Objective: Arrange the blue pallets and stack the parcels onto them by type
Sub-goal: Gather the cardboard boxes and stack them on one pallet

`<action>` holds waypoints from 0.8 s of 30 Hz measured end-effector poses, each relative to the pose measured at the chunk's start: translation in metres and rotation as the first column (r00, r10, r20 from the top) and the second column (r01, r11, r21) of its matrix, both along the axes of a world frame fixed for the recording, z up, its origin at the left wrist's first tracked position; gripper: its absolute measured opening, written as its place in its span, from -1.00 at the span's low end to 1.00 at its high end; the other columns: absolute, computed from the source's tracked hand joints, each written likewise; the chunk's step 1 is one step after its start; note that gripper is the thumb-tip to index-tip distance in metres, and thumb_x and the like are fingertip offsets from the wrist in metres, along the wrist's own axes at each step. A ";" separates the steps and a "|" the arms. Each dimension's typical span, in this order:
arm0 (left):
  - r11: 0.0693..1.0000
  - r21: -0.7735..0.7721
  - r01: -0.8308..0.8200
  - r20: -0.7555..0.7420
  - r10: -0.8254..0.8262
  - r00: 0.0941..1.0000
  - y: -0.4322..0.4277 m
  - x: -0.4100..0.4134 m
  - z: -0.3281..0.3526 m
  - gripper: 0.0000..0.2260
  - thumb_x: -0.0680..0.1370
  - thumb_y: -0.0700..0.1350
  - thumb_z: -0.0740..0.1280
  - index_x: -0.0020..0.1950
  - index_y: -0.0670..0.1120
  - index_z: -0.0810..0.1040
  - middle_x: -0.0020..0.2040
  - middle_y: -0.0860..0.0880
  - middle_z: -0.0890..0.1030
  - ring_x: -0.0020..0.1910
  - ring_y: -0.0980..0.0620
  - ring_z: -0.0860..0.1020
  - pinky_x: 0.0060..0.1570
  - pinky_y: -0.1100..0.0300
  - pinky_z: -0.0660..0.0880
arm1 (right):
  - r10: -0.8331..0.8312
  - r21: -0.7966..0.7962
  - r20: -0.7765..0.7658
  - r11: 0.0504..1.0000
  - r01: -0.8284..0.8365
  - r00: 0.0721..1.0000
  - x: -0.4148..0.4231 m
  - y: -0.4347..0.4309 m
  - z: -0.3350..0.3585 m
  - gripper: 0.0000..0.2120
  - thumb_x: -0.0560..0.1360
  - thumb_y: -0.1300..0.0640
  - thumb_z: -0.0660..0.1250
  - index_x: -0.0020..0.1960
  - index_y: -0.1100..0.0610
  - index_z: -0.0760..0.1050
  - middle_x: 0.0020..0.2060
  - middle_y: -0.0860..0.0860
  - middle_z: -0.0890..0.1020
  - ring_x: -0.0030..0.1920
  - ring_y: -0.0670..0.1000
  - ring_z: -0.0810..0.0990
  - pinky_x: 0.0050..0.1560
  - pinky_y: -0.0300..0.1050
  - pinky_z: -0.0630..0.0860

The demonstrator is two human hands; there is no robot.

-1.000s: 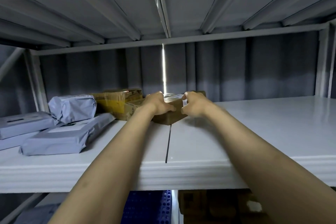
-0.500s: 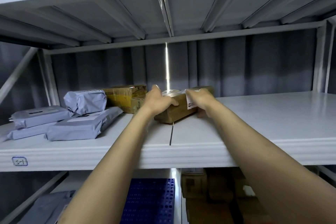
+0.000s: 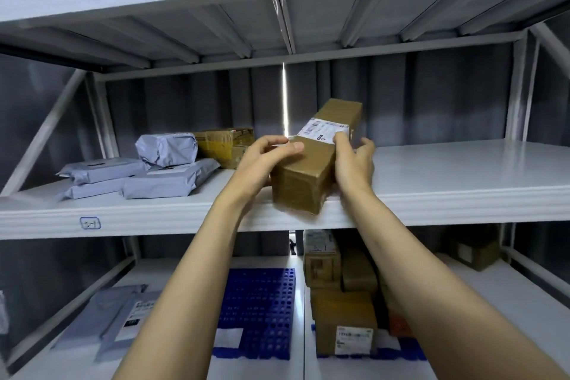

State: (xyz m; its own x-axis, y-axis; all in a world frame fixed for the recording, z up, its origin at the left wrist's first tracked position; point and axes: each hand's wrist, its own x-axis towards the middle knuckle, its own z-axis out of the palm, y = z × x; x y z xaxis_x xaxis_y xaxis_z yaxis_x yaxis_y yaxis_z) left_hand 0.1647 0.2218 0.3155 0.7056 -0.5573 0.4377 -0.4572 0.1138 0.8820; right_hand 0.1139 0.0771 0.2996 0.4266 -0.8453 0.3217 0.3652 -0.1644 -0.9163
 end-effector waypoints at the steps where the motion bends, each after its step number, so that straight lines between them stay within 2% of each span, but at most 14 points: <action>1: 1.000 -0.016 0.025 -0.026 -0.025 0.999 0.003 -0.006 -0.001 -0.49 0.29 0.15 0.44 0.19 0.00 0.55 0.14 -0.01 0.60 0.04 0.07 0.60 -0.09 0.22 0.50 | 0.005 -0.014 0.034 1.000 -0.005 0.999 -0.010 0.008 -0.001 -0.45 0.53 -0.04 0.25 0.45 0.09 0.20 0.17 0.03 0.53 0.09 0.03 0.51 0.04 -0.10 0.44; 3: 0.995 -0.057 0.076 -0.077 -0.080 0.994 0.010 -0.019 -0.007 -0.53 0.32 0.14 0.43 0.17 -0.01 0.58 0.15 -0.03 0.62 0.07 0.04 0.60 -0.03 0.21 0.49 | 0.021 -0.043 0.105 0.999 -0.016 0.994 -0.030 0.024 -0.006 -0.50 0.55 -0.03 0.24 0.43 0.06 0.22 0.10 -0.02 0.54 0.08 0.00 0.53 0.07 -0.09 0.46; 6: 0.984 -0.101 0.149 -0.162 -0.164 0.973 0.020 -0.036 -0.019 -0.61 0.40 0.09 0.41 0.18 -0.03 0.60 0.17 -0.04 0.63 0.12 -0.01 0.60 0.12 0.11 0.49 | 0.073 -0.092 0.180 0.994 -0.057 0.981 -0.054 0.045 -0.021 -0.57 0.50 -0.04 0.26 0.33 -0.01 0.27 0.16 0.01 0.56 0.12 -0.02 0.55 0.09 -0.09 0.48; 8: 0.978 -0.138 0.155 -0.201 -0.181 0.963 0.025 -0.049 -0.031 -0.67 0.46 -0.03 0.39 0.21 -0.04 0.57 0.15 -0.04 0.65 0.07 0.00 0.63 0.05 0.12 0.53 | 0.111 -0.131 0.228 0.988 -0.083 0.967 -0.068 0.054 -0.039 -0.57 0.41 -0.04 0.25 0.25 -0.05 0.28 0.21 0.04 0.53 0.15 -0.04 0.55 0.12 -0.10 0.50; 11: 0.969 -0.192 0.155 -0.225 -0.197 0.954 0.028 -0.069 -0.053 -0.60 0.41 -0.11 0.40 0.25 -0.06 0.53 0.08 -0.04 0.68 0.01 0.02 0.65 -0.06 0.14 0.54 | 0.159 -0.153 0.332 0.982 -0.113 0.930 -0.090 0.067 -0.066 -0.53 0.38 0.08 0.25 0.27 0.09 0.30 0.26 0.11 0.49 0.13 -0.16 0.56 0.07 -0.24 0.52; 13: 0.967 -0.193 0.167 -0.208 -0.206 0.956 0.032 -0.082 -0.069 -0.57 0.38 -0.11 0.41 0.25 -0.03 0.53 0.05 -0.03 0.68 -0.01 0.01 0.65 -0.05 0.13 0.52 | 0.181 -0.133 0.387 0.981 -0.140 0.904 -0.103 0.072 -0.086 -0.51 0.37 0.13 0.27 0.28 0.17 0.30 0.25 0.16 0.49 0.09 -0.16 0.58 0.03 -0.26 0.52; 18: 0.957 -0.149 0.251 -0.169 -0.274 0.947 0.036 -0.107 -0.108 -0.48 0.31 -0.14 0.47 0.27 -0.01 0.53 0.12 -0.07 0.66 0.09 -0.04 0.63 0.00 0.15 0.52 | 0.151 -0.086 0.433 0.988 -0.126 0.889 -0.135 0.077 -0.134 -0.43 0.30 -0.02 0.33 0.24 0.18 0.32 0.20 0.21 0.50 0.04 -0.14 0.61 0.00 -0.25 0.53; 21: 0.947 -0.116 0.301 -0.151 -0.316 0.937 0.030 -0.117 -0.128 -0.46 0.31 -0.22 0.47 0.29 -0.06 0.52 0.16 -0.08 0.64 0.13 -0.03 0.61 0.05 0.16 0.52 | 0.114 -0.008 0.436 0.992 -0.123 0.893 -0.150 0.074 -0.162 -0.50 0.29 -0.04 0.34 0.18 0.10 0.37 0.17 0.16 0.55 0.07 -0.07 0.62 -0.01 -0.20 0.53; 24: 0.937 -0.032 0.349 -0.112 -0.350 0.930 0.023 -0.127 -0.144 -0.42 0.30 -0.24 0.49 0.31 -0.07 0.51 0.18 -0.05 0.63 0.12 0.00 0.62 0.08 0.15 0.54 | 0.073 0.088 0.401 0.989 -0.117 0.913 -0.164 0.070 -0.188 -0.49 0.28 -0.06 0.34 0.19 0.07 0.38 0.11 0.08 0.60 0.08 -0.02 0.61 -0.02 -0.16 0.54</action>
